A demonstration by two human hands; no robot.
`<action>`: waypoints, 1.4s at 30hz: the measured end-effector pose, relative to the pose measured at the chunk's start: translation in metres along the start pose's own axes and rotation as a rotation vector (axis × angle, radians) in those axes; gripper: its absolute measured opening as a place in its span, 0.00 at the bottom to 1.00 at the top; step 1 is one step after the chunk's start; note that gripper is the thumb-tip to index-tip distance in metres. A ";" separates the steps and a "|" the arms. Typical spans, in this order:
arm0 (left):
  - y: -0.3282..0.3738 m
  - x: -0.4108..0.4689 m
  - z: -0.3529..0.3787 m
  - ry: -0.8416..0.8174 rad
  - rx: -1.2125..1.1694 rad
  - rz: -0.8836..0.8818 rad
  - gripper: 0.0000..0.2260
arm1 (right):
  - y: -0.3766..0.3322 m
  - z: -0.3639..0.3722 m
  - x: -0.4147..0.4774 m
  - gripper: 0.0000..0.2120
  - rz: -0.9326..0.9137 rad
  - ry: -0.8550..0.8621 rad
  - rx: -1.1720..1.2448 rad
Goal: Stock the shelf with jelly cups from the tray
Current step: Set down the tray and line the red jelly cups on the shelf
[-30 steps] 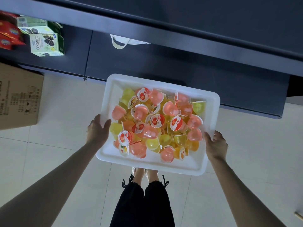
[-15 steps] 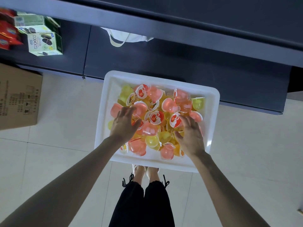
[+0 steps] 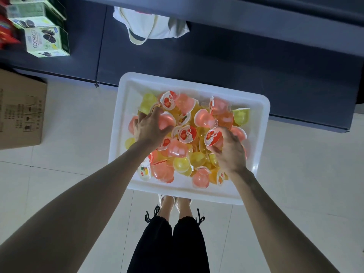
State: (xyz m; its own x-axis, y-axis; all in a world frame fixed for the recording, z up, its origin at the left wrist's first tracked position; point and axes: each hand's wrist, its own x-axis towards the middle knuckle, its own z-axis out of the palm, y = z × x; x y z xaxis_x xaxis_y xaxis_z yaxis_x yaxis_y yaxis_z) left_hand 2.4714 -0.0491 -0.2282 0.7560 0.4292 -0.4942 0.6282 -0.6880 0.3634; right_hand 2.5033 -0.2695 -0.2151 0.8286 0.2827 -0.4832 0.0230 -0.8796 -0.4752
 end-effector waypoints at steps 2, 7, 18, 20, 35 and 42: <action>0.002 -0.008 -0.006 0.014 -0.072 -0.027 0.22 | -0.005 -0.005 -0.004 0.26 0.019 -0.002 0.033; 0.015 -0.058 -0.042 -0.011 -0.516 -0.083 0.25 | -0.027 -0.030 -0.036 0.24 0.073 0.053 0.299; 0.060 -0.209 -0.203 -0.053 -0.964 -0.161 0.20 | -0.146 -0.177 -0.138 0.25 0.033 0.003 0.577; 0.067 -0.227 -0.242 -0.022 -0.947 -0.111 0.14 | -0.170 -0.206 -0.153 0.25 -0.009 0.001 0.582; 0.050 -0.238 -0.530 0.254 -0.827 0.527 0.14 | -0.411 -0.349 -0.213 0.24 -0.406 0.278 0.496; 0.068 -0.218 -0.637 0.353 -0.697 0.786 0.13 | -0.499 -0.404 -0.218 0.23 -0.512 0.456 0.449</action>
State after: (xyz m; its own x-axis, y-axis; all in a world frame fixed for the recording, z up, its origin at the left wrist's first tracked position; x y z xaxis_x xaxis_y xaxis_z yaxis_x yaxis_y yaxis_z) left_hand 2.4665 0.1829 0.4074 0.9300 0.2364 0.2814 -0.1673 -0.4094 0.8969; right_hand 2.5374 -0.0472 0.4239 0.9244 0.3393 0.1744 0.3146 -0.4195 -0.8515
